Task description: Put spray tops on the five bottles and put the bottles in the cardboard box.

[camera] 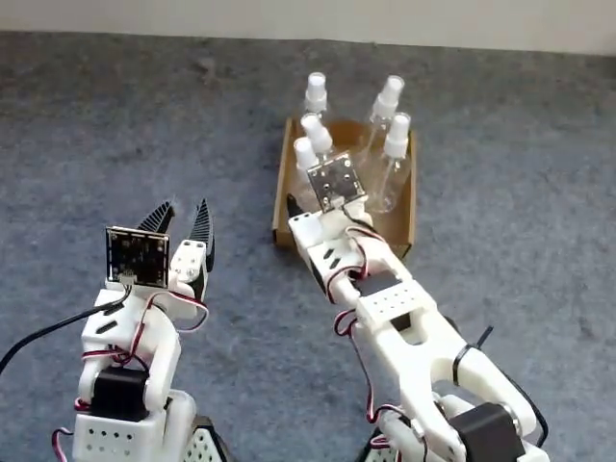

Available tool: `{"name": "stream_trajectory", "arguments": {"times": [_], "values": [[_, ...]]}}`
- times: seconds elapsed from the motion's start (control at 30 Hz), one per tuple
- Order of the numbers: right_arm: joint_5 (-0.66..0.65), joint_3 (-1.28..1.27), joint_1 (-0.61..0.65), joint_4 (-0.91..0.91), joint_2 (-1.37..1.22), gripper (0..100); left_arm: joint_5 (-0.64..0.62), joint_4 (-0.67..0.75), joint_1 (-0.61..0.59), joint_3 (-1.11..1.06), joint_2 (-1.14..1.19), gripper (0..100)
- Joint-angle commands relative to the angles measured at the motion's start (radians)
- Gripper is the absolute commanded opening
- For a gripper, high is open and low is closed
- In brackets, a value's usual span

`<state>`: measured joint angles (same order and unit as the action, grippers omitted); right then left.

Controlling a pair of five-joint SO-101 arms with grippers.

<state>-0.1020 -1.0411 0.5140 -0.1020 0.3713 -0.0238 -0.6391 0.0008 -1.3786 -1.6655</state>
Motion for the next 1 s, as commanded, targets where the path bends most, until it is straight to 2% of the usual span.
{"name": "stream_trajectory", "arguments": {"times": [0.0,0.4,0.83,0.97], "values": [[-0.011,0.001,0.01,-0.012,0.065,14.6,-0.014,-0.003,0.01,0.005,-0.013,9],[-0.011,-0.002,0.01,0.156,0.274,14.6,-0.014,-0.002,0.01,0.005,-0.013,9],[-0.008,0.001,0.01,0.137,0.179,14.1,-0.014,-0.003,0.01,0.005,-0.013,9],[-0.009,-0.002,0.01,0.038,0.14,8.2,-0.014,-0.003,0.01,0.005,-0.013,9]]}}
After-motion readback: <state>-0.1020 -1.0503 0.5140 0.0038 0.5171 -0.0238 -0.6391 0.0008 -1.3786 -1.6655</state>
